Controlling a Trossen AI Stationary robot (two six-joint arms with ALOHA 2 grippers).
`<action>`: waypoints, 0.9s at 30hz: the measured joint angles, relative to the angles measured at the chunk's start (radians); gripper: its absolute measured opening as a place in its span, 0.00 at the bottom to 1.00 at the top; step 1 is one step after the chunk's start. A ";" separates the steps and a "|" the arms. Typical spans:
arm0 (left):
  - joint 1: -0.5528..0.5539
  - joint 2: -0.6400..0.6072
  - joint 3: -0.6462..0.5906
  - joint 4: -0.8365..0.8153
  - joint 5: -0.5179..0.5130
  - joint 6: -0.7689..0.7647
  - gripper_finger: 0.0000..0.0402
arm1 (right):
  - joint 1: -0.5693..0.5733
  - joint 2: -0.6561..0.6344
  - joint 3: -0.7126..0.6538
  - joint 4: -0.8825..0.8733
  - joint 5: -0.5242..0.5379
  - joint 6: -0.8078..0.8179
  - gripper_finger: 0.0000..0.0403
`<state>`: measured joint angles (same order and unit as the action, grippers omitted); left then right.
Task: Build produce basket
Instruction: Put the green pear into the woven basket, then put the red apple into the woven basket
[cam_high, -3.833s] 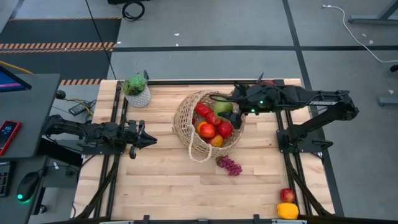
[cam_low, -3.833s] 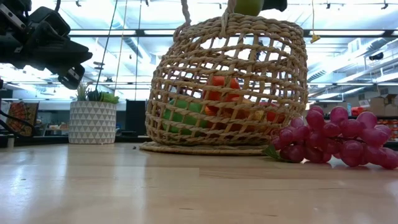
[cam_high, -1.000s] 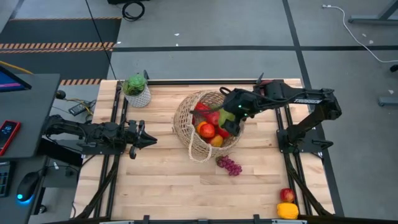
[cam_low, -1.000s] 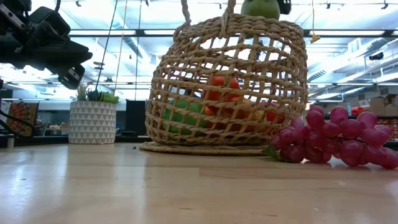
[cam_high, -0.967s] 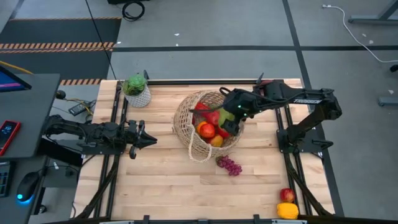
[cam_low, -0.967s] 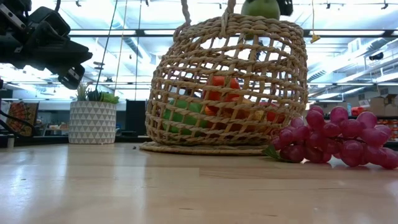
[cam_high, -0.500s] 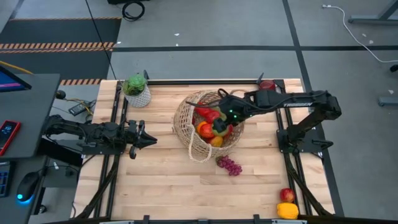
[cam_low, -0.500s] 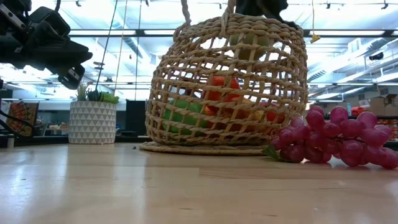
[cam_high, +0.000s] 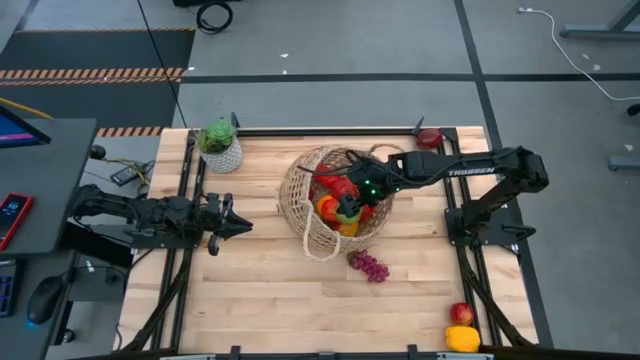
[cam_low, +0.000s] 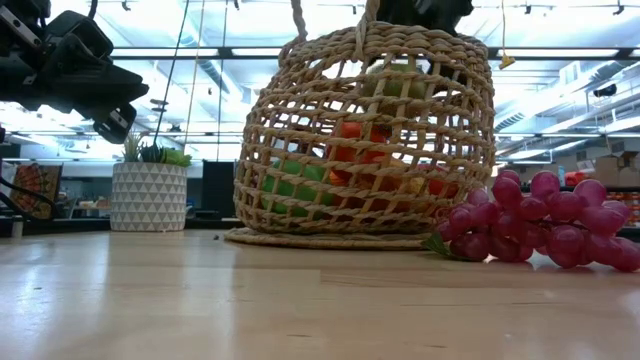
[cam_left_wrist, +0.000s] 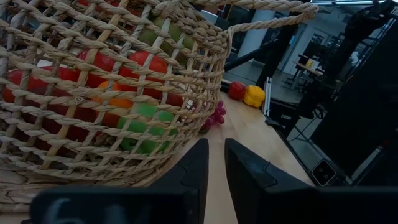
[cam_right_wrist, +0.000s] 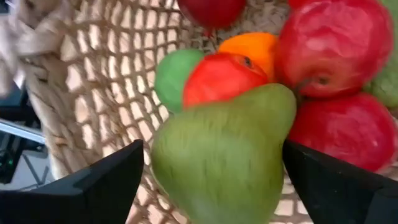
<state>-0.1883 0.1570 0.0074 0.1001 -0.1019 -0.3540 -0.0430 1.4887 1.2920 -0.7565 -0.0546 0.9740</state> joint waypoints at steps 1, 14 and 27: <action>0.000 0.000 0.000 0.000 0.000 0.000 0.15 | 0.000 0.000 -0.001 -0.007 -0.003 -0.005 0.97; 0.000 0.000 0.000 0.000 0.000 0.000 0.14 | -0.030 -0.008 0.087 -0.022 -0.121 -0.138 0.98; 0.000 0.000 0.000 0.001 0.000 0.000 0.14 | 0.256 -0.162 0.195 -0.138 -0.205 -0.326 0.98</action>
<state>-0.1884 0.1570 0.0074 0.1009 -0.1019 -0.3540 0.2128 1.3265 1.4872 -0.8940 -0.2595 0.6476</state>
